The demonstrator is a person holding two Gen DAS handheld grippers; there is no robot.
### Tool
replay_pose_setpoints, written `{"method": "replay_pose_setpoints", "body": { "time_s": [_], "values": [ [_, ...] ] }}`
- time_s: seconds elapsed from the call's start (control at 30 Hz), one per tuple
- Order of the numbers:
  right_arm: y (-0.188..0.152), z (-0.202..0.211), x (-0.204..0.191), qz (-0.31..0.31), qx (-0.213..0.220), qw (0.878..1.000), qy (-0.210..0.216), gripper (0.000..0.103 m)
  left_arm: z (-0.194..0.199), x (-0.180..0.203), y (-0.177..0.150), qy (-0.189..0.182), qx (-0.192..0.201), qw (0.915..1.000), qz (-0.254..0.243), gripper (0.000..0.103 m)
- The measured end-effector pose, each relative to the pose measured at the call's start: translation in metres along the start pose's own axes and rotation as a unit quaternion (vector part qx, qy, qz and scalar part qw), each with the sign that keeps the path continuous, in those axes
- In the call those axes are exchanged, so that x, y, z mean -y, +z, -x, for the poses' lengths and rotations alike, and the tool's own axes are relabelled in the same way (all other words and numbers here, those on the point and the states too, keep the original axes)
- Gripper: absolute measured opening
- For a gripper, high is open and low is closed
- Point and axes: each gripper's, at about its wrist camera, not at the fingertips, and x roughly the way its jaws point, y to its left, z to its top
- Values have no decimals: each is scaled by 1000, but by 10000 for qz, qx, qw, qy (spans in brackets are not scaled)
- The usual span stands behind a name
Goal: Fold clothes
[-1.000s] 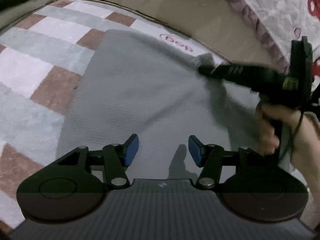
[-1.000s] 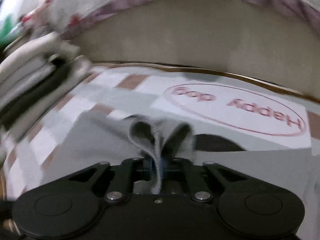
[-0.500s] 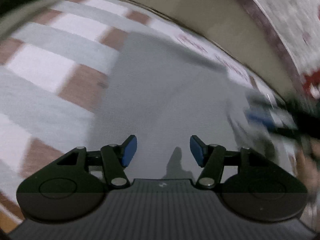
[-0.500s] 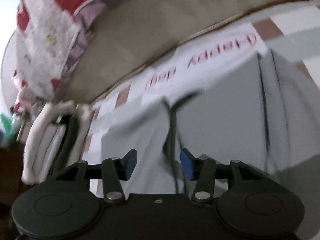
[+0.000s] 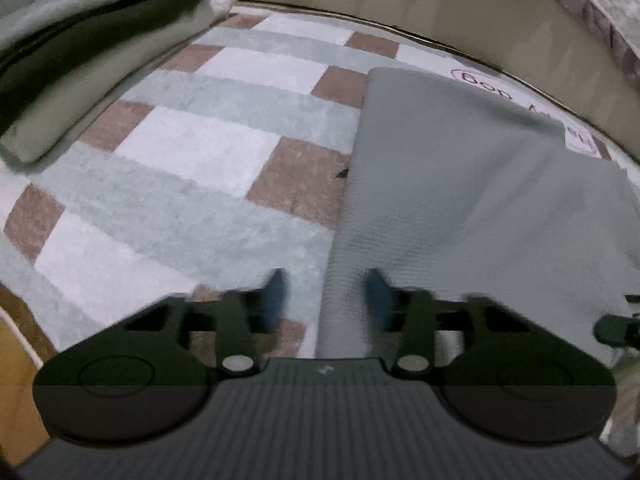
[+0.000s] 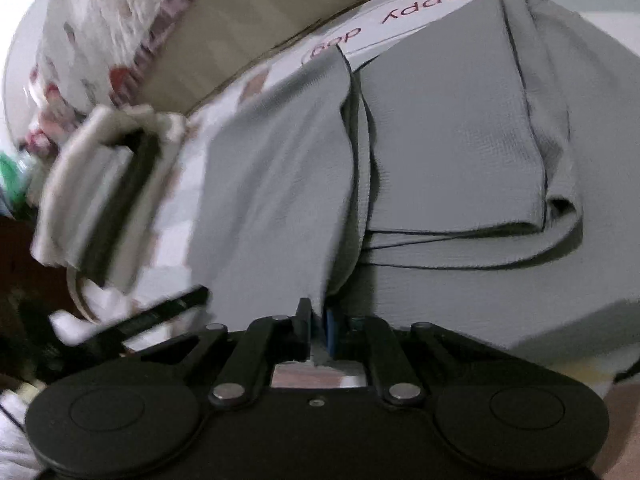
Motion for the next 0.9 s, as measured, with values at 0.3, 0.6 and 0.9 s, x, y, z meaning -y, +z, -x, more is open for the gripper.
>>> {"method": "replay_pose_setpoints", "body": {
  "time_s": [0.3,0.6,0.9],
  "values": [
    [-5,-3,-12,543,-151,9960,-692,5,-3,-9,9,423,-275,9987,53,29],
    [19,73,-11,509,683,9815,-1717,62,30,44,34,-563,327,9979,-75,41],
    [121,132,32,969,-519,9627,-2473,70,16,159,26,-1275,-207,9891,-701,41]
  ]
}}
